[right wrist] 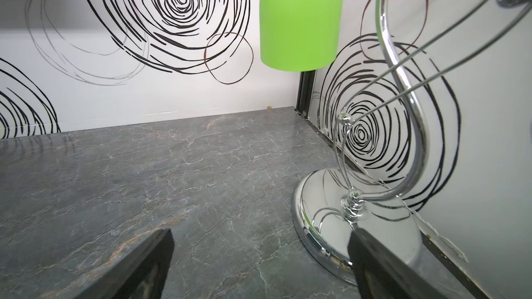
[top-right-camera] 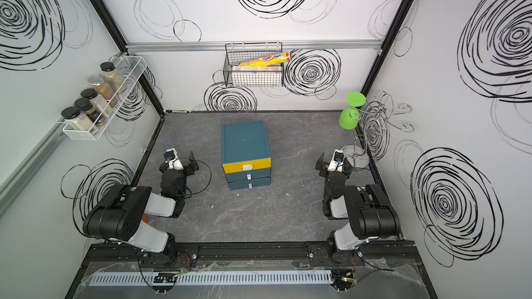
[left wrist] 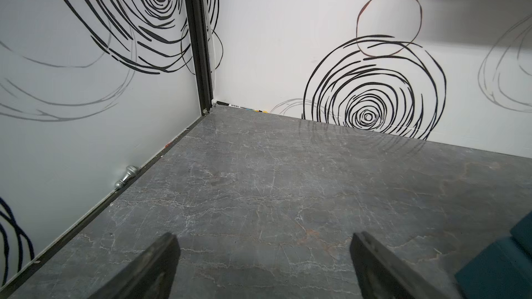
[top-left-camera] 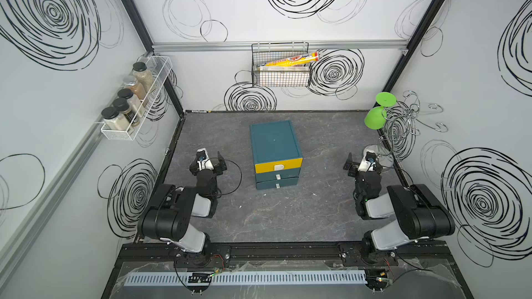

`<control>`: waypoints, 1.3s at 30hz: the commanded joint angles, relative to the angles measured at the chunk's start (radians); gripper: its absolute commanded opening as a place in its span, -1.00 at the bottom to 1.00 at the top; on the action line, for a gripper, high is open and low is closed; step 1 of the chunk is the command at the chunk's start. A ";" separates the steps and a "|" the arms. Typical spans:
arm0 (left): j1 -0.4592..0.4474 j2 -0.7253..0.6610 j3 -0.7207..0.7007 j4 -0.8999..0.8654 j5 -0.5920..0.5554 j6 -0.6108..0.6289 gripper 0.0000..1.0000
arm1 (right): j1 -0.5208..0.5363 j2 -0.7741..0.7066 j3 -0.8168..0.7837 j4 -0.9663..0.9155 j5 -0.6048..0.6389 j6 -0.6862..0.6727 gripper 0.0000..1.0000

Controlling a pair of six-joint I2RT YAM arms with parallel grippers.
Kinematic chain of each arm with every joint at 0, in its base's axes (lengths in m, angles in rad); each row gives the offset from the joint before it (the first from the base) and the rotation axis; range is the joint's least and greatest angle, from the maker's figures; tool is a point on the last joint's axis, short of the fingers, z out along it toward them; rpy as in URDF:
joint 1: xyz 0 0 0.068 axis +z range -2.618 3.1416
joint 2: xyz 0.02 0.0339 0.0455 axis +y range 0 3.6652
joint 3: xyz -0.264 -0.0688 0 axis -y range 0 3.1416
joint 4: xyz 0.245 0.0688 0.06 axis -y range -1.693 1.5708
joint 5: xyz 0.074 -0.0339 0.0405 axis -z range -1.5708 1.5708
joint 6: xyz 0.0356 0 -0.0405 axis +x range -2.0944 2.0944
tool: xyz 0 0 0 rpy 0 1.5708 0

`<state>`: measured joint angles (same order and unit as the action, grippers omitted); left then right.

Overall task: Take the cookies out of the drawer
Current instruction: Open the drawer in the storage box.

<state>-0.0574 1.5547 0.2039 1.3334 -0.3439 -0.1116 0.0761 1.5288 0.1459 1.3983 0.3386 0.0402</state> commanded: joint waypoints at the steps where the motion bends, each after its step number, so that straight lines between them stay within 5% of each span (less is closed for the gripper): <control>1: 0.001 0.005 0.009 0.047 -0.014 0.014 0.98 | -0.002 0.004 0.010 -0.001 -0.003 -0.005 0.99; 16: 0.005 -0.023 0.012 0.028 0.023 0.029 0.98 | 0.000 -0.018 -0.022 0.048 0.010 -0.009 0.99; 19: -0.092 -0.208 0.097 -0.262 -0.121 0.087 0.98 | 0.004 -0.232 0.017 -0.209 0.047 0.001 1.00; 21: -0.109 -0.363 0.116 -0.342 -0.111 0.049 0.98 | 0.004 -0.376 0.101 -0.467 0.116 0.138 1.00; 24: -0.111 -0.537 0.207 -0.566 -0.092 -0.026 0.98 | 0.017 -0.541 0.217 -0.746 -0.089 0.246 0.94; 29: -0.173 -0.701 0.431 -0.967 0.138 -0.034 0.98 | 0.079 -0.706 0.354 -1.041 -0.385 0.475 0.99; 33: -0.237 -0.661 0.670 -1.285 0.364 -0.019 0.98 | 0.174 -0.862 0.318 -1.057 -0.573 0.731 0.98; 39: -0.358 -0.440 0.940 -1.593 0.579 -0.010 0.98 | 0.394 -0.979 0.092 -0.753 -0.570 1.184 0.91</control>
<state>-0.3695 1.0290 1.0859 -0.0067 0.0742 -0.1303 0.3862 0.5564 0.3267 0.5171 -0.1909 0.9245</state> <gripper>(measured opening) 0.989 0.961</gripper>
